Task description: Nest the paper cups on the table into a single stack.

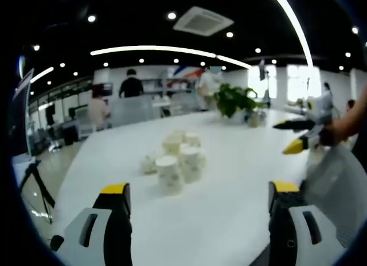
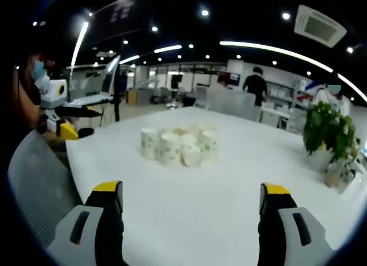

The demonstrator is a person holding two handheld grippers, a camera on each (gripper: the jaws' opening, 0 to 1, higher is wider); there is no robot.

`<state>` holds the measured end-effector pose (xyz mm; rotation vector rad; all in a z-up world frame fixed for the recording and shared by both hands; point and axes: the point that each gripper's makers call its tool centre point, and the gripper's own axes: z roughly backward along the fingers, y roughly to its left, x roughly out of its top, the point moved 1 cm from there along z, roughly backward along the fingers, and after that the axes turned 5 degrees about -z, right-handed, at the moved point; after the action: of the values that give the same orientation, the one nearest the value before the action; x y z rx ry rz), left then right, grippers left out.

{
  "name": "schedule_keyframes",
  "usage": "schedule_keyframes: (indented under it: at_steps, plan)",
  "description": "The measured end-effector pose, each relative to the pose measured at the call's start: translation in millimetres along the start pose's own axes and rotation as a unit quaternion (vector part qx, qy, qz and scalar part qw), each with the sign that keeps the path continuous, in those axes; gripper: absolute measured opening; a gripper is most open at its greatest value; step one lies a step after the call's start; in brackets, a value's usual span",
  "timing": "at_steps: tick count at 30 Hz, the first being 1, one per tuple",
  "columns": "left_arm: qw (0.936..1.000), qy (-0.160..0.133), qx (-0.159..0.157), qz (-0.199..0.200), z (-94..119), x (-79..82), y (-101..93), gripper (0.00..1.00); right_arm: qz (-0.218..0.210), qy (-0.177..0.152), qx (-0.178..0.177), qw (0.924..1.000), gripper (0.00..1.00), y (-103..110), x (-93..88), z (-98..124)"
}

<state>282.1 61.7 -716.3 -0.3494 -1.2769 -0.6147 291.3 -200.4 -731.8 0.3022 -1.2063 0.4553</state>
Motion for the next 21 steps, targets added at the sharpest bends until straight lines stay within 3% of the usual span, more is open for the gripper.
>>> schedule_keyframes:
  at_steps: [11, 21]
  plan:
    - [0.9999, 0.007, -0.011, -0.009, 3, -6.5, -10.7, 0.98, 0.020, 0.005, 0.011, 0.9997, 0.97, 14, -5.2, 6]
    - [1.0000, -0.002, 0.004, 0.007, 4, -3.5, -1.5, 0.98, 0.006, -0.001, 0.003, 1.0000, 0.97, 5, -4.3, 5]
